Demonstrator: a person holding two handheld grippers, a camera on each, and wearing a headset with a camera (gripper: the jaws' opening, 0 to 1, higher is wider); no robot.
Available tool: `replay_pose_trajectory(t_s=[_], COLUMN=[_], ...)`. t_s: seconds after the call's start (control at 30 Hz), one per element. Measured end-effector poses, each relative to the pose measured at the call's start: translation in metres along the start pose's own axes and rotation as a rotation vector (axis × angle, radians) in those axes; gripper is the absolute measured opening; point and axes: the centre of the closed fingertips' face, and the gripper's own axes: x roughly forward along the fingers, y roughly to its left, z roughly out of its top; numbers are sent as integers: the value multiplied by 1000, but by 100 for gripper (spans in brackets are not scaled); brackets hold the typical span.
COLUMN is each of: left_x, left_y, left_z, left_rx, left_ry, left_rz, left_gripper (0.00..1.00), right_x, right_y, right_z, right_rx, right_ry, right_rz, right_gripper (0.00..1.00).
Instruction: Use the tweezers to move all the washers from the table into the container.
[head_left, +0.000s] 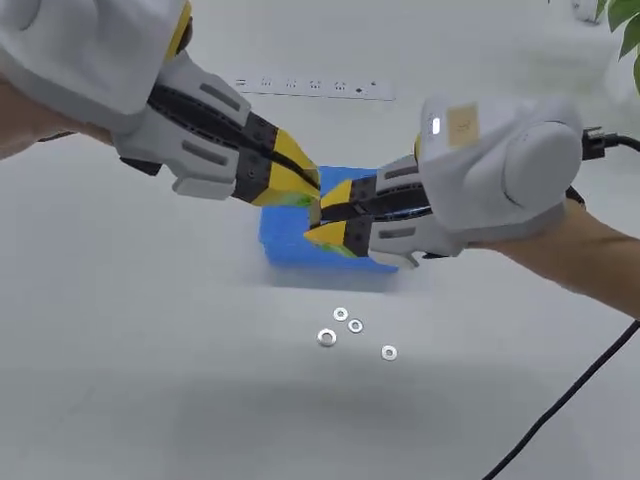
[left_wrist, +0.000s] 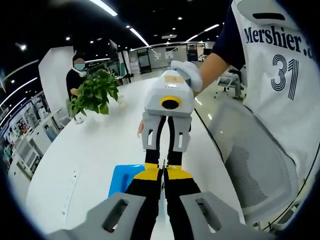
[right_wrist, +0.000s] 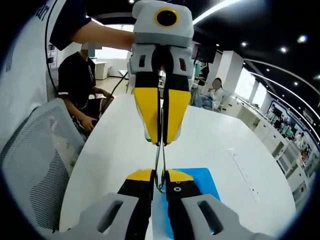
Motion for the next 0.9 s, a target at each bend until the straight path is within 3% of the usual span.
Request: replay_pose_trajectory(t_s=[0.4, 0.47, 0.6, 0.67, 0.9], left_x=[13, 14, 22, 29, 51], left_y=[32, 47, 54, 65, 70], left_z=[-9, -18, -25, -38, -64], left_rx=[17, 16, 10, -12, -58], left_ry=[20, 23, 31, 35, 45], left_rz=[-7, -3, 1, 3, -10], left_gripper=[6, 6, 6, 6, 6], right_x=[5, 7, 14, 19, 33], right_y=[-34, -43, -54, -56, -54], right_z=[-16, -20, -33, -42, -74], right_rx=[20, 29, 43, 52, 75], right_ry=[-2, -4, 6, 18, 59], right_rz=[-16, -25, -27, -19, 23], right_gripper=[10, 10, 10, 10, 10])
